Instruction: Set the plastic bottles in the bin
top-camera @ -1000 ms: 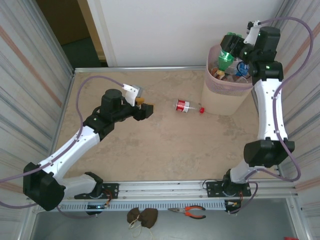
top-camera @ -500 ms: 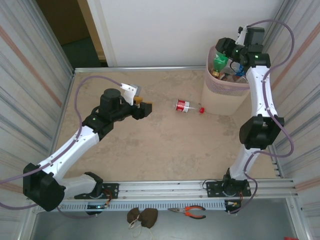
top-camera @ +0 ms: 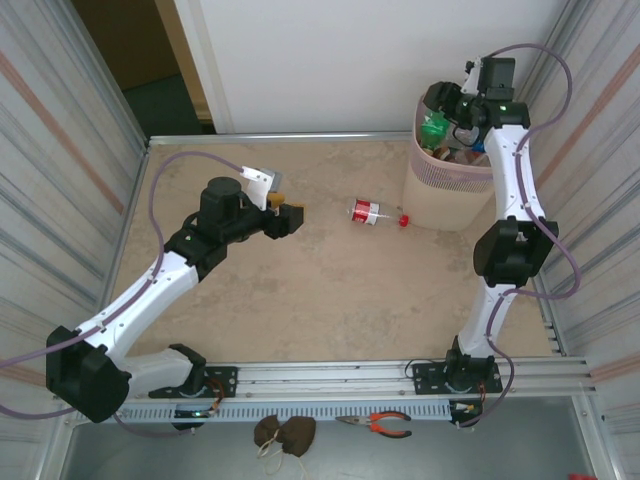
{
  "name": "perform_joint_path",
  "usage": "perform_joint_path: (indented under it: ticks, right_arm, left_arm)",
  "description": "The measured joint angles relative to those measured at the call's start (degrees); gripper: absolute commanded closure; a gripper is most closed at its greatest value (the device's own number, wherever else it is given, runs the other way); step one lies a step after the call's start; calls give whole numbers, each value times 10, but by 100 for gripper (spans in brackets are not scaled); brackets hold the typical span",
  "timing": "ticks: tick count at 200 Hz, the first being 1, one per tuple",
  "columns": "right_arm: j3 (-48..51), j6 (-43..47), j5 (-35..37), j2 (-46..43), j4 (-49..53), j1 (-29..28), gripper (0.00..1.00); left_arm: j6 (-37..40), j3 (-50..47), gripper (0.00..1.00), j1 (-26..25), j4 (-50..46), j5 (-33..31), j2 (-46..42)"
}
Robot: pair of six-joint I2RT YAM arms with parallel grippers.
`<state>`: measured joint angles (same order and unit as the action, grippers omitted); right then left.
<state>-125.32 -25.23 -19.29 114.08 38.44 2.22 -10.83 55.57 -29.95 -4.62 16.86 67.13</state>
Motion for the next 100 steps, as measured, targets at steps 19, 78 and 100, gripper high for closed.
perform_joint_path:
  ticks: [19,78,100]
  right_arm:
    - [-24,3,3,0,18,0,27]
    - [-73,18,38,-5,42,-3,35]
    - [-73,31,46,-5,42,-6,55]
  left_arm:
    - [0,0,31,0,0,0,0]
    - [0,0,31,0,0,0,0]
    - [0,0,31,0,0,0,0]
